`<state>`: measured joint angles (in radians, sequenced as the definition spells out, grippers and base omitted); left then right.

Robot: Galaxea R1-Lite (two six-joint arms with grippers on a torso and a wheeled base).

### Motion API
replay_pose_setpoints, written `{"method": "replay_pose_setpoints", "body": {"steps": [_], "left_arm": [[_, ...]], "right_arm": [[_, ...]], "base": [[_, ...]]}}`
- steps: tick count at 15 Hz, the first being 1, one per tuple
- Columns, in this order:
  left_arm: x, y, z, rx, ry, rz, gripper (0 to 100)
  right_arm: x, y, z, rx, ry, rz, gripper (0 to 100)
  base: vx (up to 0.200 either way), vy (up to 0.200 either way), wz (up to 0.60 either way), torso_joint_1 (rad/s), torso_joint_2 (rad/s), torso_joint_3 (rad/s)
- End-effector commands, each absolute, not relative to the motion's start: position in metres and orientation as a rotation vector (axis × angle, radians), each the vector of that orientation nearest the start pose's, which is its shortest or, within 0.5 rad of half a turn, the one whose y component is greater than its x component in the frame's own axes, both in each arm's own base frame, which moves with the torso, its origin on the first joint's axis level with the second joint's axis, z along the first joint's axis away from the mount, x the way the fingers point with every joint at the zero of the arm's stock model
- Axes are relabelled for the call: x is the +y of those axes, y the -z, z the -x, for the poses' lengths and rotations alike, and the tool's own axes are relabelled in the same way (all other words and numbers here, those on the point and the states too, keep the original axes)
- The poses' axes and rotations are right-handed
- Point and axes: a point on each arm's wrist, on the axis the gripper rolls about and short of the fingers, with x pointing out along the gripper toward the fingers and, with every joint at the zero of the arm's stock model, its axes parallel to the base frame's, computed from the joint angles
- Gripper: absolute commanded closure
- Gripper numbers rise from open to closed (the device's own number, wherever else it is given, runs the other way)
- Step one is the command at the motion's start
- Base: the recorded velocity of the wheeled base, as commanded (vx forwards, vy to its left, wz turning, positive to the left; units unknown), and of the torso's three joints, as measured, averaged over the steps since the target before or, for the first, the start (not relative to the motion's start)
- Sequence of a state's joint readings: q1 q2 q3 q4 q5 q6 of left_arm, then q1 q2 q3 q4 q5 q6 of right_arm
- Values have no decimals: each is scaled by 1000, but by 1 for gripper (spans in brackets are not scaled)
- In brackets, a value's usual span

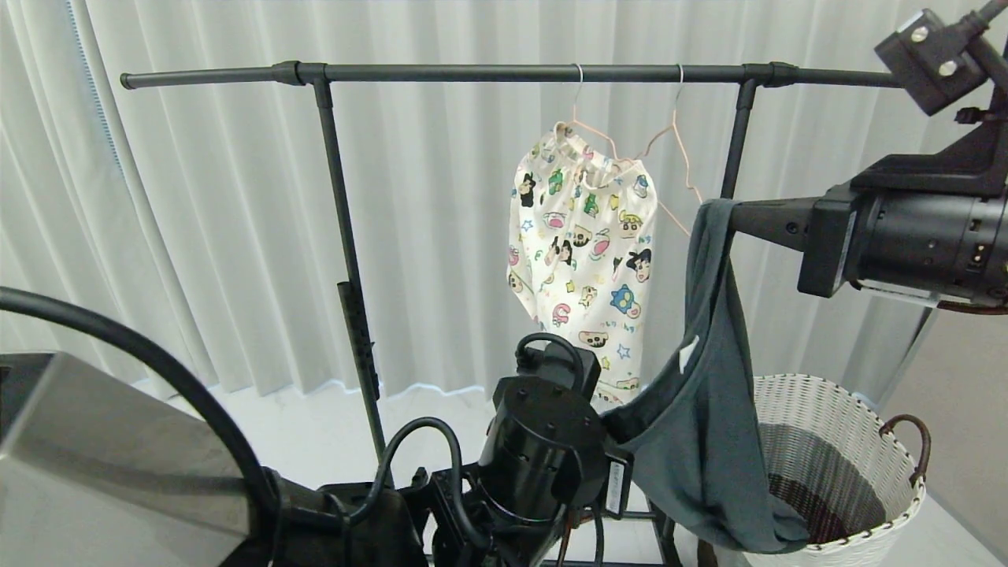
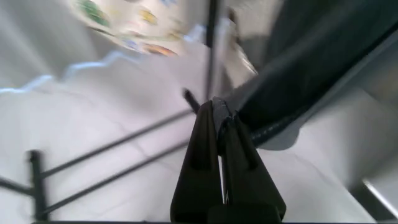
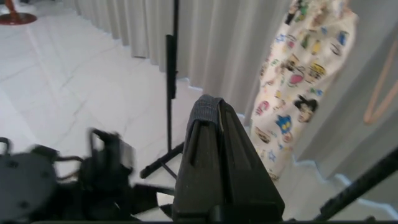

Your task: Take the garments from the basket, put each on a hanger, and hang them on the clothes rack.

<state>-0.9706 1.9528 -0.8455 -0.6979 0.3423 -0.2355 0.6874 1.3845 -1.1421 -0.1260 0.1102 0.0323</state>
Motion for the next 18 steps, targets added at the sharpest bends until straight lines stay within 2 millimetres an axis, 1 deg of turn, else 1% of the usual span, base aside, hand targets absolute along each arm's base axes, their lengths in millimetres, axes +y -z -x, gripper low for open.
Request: {"method": "replay_pose_setpoints", "body": {"steps": [1, 2, 3, 4, 6, 9, 10, 11, 12, 13, 15, 16, 18], "left_arm": [[-264, -157, -200, 299, 539, 40, 100], [-250, -177, -199, 263, 524, 62, 100], [-230, -198, -195, 244, 498, 60, 100], [-216, -212, -192, 232, 481, 57, 100], [-182, -256, -188, 181, 420, 87, 100], [-151, -321, -184, 88, 348, 147, 100], [-144, -339, -182, 64, 336, 154, 100], [-139, -351, -179, 48, 330, 136, 100], [-136, -358, -176, 37, 327, 75, 100], [-134, -360, -173, 22, 328, -6, 100], [-130, -359, -168, 4, 332, -116, 100], [-129, -357, -167, 1, 336, -149, 100], [-131, -362, -159, -24, 371, -169, 100]], "right_arm": [[136, -313, -177, 122, -752, 1, 100], [132, -314, -176, 116, -742, -1, 100], [130, -316, -176, 110, -731, -3, 100], [129, -316, -176, 108, -726, -4, 100], [127, -319, -174, 91, -724, -4, 100], [124, -328, -170, 50, -725, 0, 100], [122, -333, -167, 31, -725, -2, 100], [119, -336, -164, 19, -724, -5, 100], [116, -338, -162, 9, -718, -2, 100], [113, -340, -159, -4, -715, 10, 100], [109, -345, -154, -37, -710, 36, 100], [108, -351, -153, -56, -709, 44, 100], [105, -368, -148, -108, -708, 42, 100]], "base": [[0, 0, 0, 0, 0, 0], [0, 0, 0, 0, 0, 0], [0, 0, 0, 0, 0, 0], [0, 0, 0, 0, 0, 0], [0, 0, 0, 0, 0, 0], [0, 0, 0, 0, 0, 0], [0, 0, 0, 0, 0, 0], [0, 0, 0, 0, 0, 0], [0, 0, 0, 0, 0, 0], [0, 0, 0, 0, 0, 0], [0, 0, 0, 0, 0, 0], [0, 0, 0, 0, 0, 0], [0, 0, 0, 0, 0, 0]]}}
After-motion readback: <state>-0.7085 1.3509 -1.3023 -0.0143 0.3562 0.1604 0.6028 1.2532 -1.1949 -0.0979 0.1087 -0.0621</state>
